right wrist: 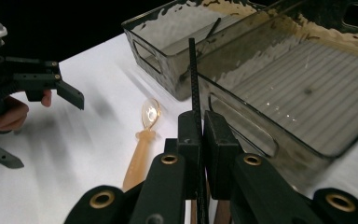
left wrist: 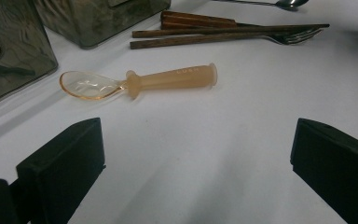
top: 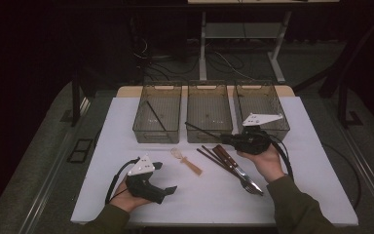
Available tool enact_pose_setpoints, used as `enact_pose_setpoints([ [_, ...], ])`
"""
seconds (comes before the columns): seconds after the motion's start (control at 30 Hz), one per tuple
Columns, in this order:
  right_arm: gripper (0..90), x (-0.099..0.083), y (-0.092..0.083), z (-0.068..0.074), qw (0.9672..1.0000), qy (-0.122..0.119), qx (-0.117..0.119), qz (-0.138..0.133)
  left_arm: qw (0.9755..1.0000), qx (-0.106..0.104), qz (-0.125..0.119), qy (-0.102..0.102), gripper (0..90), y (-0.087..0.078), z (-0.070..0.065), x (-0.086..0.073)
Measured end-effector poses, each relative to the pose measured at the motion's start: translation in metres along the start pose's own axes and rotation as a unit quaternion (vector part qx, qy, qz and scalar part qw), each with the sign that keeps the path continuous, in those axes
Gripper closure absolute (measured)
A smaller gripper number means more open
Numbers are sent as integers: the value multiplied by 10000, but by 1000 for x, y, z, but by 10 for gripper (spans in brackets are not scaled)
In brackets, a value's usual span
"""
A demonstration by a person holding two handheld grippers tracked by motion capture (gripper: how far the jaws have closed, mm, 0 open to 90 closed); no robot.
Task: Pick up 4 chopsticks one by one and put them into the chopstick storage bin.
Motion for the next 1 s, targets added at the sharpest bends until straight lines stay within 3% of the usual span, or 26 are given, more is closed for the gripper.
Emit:
enact_pose_setpoints([
  [0.4, 856, 29, 20, 4, 10000, -93, -34, 7, 10000, -16, -27, -13, 15, -1, 0, 0],
  [1.0, 856, 85, 57, 7, 10000, 40, -65, 52, 10000, -58, -71, -29, 15, -1, -1, 1],
])
Point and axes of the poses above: each handheld gripper's, and its own axes: y roughly forward along the jaws, x roughly out of its top, z roughly to its left, the point moved 6 cm from there along y, roughly forward along the jaws, and after that the axes turned 14 degrees about z, right-handed, at the moved point
